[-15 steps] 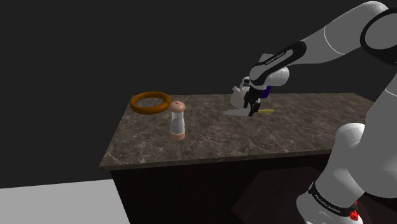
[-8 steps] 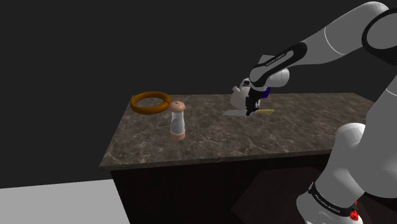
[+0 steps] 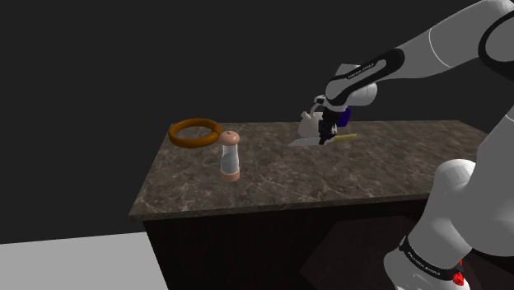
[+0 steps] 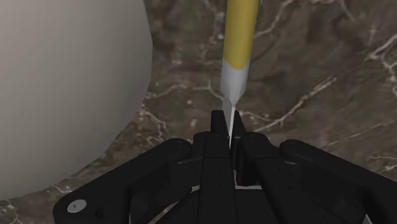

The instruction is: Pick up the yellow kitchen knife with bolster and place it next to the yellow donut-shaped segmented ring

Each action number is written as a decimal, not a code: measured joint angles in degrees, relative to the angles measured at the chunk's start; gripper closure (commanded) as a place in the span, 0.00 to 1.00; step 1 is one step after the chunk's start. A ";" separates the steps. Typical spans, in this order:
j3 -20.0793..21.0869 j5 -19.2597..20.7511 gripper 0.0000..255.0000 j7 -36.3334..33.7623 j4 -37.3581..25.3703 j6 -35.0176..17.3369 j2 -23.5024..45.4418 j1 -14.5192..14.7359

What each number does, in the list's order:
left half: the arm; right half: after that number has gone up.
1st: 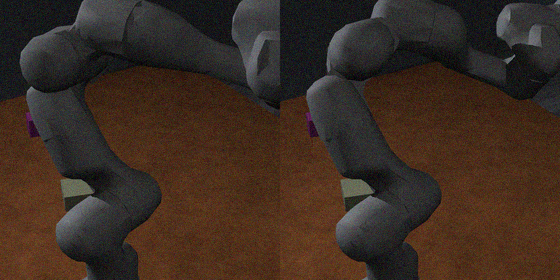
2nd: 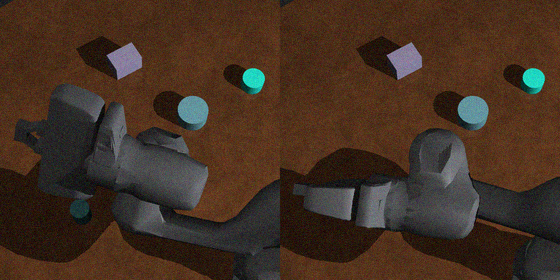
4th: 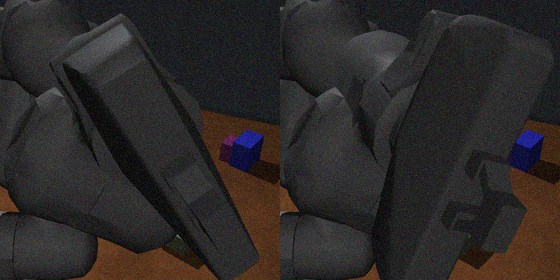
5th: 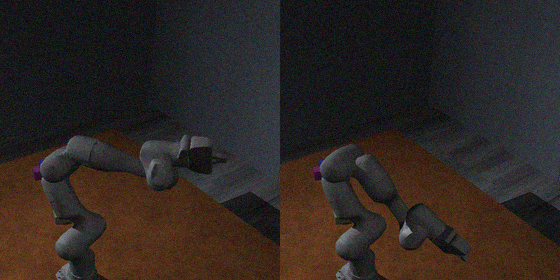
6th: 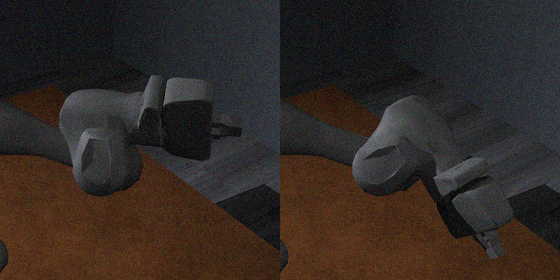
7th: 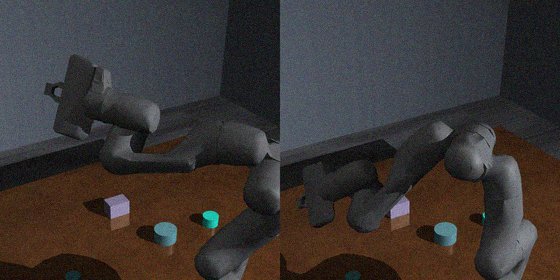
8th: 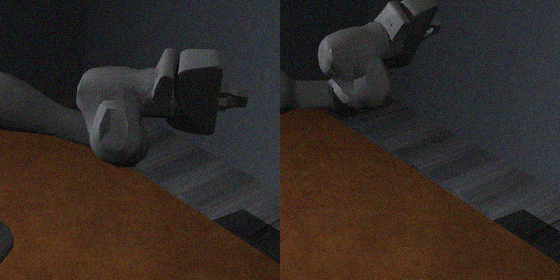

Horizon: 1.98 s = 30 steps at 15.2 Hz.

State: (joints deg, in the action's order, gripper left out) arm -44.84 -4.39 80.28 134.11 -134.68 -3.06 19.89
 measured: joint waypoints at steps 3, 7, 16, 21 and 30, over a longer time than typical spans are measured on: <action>0.32 2.26 1.00 -1.70 -0.65 2.18 -2.23 -0.27; 0.98 4.38 1.00 -3.59 -2.32 5.46 -4.49 -0.53; 2.47 7.49 1.00 -6.31 -6.34 12.57 -8.55 -1.15; 4.55 7.19 1.00 -9.41 -7.64 13.75 -8.40 0.13; 10.15 2.37 1.00 -17.89 -13.19 13.27 -1.38 5.79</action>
State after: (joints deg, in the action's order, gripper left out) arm -34.70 -2.02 62.39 120.92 -121.41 -4.43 25.68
